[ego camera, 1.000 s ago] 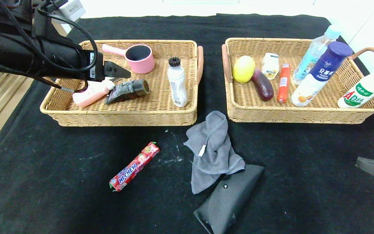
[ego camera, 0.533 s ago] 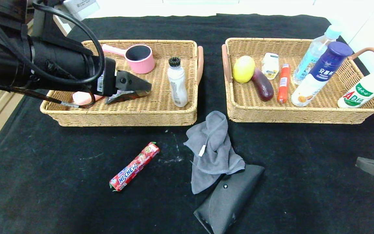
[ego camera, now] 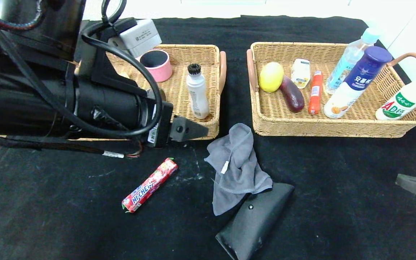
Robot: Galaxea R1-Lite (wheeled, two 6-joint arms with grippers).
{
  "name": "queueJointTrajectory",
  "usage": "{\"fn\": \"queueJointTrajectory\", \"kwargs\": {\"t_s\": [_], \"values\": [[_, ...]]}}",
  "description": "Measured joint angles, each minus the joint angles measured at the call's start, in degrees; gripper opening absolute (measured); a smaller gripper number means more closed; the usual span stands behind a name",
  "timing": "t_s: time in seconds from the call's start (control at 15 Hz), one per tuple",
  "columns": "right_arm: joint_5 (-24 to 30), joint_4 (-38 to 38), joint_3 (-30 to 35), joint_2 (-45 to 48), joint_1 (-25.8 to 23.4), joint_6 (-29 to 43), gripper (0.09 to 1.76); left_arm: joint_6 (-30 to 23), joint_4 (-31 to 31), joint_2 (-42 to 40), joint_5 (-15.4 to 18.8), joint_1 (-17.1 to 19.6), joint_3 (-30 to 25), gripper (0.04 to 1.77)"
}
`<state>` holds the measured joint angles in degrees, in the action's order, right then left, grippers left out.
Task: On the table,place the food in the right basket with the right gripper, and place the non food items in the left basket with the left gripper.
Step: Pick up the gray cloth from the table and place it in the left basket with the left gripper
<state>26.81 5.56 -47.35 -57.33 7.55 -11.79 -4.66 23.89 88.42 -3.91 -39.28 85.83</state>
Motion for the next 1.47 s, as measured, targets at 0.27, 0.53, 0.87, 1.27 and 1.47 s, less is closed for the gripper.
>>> {"fn": "queueJointTrajectory", "kwargs": {"t_s": [0.27, 0.53, 0.87, 1.27, 1.47], "values": [[0.0, 0.0, 0.0, 0.0, 0.0, 0.0, 1.71, -0.7, -4.5, 2.5, -2.8, -3.7, -2.8, 1.71], [0.0, 0.0, 0.0, 0.0, 0.0, 0.0, 1.71, -1.8, -4.8, 5.9, -3.3, -5.0, -3.1, 1.71], [0.0, 0.0, 0.0, 0.0, 0.0, 0.0, 1.71, -3.4, -7.8, 9.6, -5.5, -7.1, -3.3, 1.71], [0.0, 0.0, 0.0, 0.1, 0.0, 0.0, 1.71, -3.7, -8.9, 13.0, -6.6, -8.6, -3.8, 1.72], [0.0, 0.0, 0.1, 0.1, 0.1, 0.0, 1.71, -3.7, -11.3, 15.0, -9.6, -9.6, -3.8, 1.72]]}}
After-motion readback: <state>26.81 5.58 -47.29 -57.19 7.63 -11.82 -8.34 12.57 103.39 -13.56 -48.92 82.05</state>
